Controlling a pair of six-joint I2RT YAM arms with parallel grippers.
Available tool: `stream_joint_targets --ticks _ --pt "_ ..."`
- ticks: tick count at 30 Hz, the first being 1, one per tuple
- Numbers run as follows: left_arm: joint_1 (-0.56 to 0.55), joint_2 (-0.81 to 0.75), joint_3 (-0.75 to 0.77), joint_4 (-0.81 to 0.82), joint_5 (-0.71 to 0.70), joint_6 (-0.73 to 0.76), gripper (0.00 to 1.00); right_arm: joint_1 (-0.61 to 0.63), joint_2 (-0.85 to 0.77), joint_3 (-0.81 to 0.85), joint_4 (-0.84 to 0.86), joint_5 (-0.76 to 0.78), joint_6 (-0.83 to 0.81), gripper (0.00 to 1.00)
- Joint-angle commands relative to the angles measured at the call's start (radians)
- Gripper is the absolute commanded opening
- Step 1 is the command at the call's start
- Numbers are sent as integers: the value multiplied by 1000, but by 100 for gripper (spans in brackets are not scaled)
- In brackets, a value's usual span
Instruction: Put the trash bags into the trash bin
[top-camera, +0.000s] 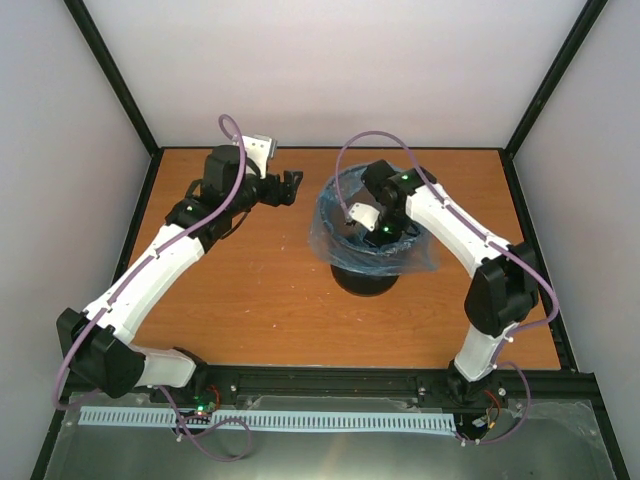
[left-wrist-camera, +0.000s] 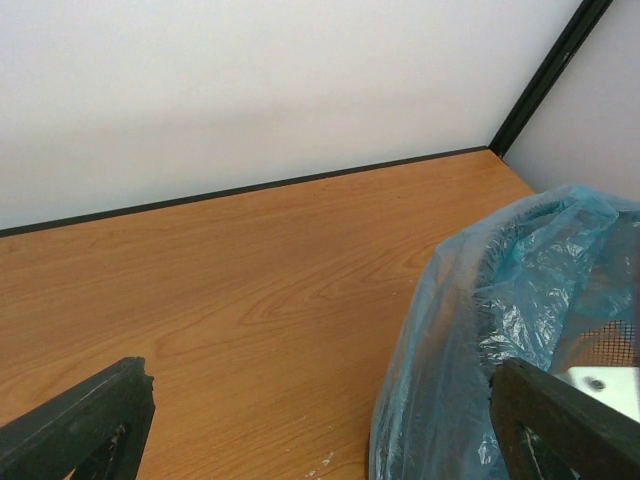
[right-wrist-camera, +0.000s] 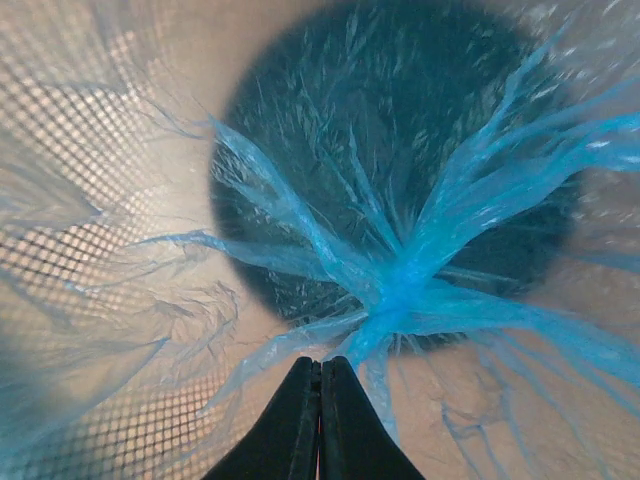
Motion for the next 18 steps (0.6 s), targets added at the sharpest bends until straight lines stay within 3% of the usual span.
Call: stream_joint_targets --ticks 1,18 --pt "7 -21 0 30 24 -20 93 9 -58 39 -28 4 12 3" --pt "6 -13 -3 27 32 -17 93 9 -71 173 -44 -33 11 3"
